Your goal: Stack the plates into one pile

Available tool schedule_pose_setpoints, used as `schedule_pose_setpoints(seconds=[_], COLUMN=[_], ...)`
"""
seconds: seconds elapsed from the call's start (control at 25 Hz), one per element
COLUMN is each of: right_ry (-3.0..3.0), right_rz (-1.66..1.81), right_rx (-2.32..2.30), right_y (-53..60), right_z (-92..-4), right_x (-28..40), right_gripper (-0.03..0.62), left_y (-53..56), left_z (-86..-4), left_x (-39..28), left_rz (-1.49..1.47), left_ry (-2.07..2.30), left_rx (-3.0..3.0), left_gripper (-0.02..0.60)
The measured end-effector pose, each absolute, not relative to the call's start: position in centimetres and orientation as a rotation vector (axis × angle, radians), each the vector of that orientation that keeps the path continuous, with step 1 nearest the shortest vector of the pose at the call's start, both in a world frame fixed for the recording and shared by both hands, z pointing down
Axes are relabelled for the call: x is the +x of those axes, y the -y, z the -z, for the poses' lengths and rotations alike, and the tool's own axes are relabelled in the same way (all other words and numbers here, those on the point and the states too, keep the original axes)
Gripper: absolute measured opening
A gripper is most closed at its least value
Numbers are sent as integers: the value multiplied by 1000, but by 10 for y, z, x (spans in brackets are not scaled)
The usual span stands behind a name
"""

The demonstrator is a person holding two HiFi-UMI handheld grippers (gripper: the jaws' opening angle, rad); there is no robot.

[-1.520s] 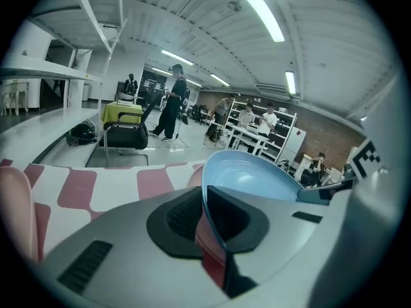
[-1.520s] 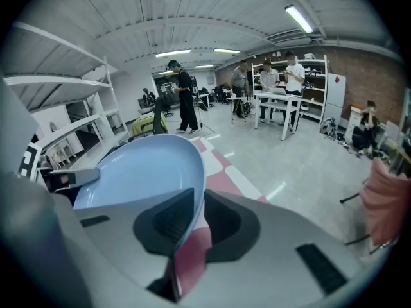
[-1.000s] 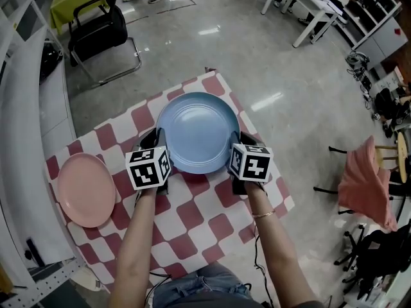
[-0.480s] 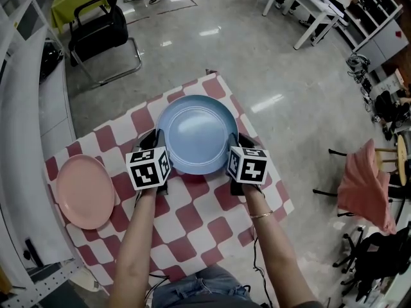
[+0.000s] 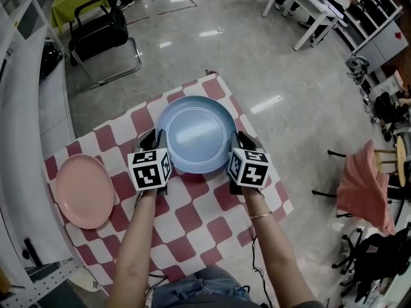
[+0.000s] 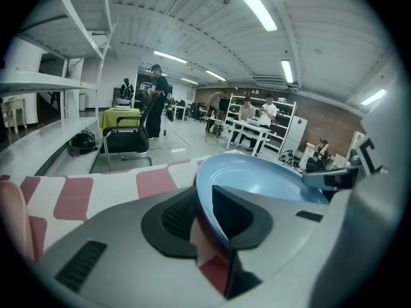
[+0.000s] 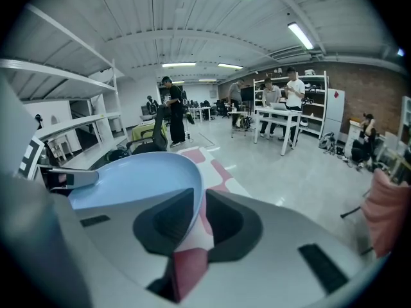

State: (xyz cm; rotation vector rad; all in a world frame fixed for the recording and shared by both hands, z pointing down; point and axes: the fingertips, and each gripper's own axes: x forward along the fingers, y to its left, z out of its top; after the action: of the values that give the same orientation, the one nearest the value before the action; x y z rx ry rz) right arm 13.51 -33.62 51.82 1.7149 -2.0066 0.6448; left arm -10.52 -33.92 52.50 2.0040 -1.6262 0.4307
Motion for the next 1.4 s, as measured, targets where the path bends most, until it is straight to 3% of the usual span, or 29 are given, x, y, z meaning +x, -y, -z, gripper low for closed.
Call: schedule_pose_setpoints(seconds=[0.16,0.68,1.4], right_ry=[2014,2113,2392], right_rz=[-627,-543,-500], right_rx=[1731,1704,1374], right_y=[336,319,249], right_z=[-512,-472,-447], right_x=[139,121,12], right_gripper=[60,60,48], left_y=[338,318,213], left_z=[-525,-491,-455], left_x=[-110,-124,-190], left_rz=[-442,-419,-324], left_ry=[1668,1757,1914], left_rx=[1996,2022,1925], left_gripper=[102,87,25])
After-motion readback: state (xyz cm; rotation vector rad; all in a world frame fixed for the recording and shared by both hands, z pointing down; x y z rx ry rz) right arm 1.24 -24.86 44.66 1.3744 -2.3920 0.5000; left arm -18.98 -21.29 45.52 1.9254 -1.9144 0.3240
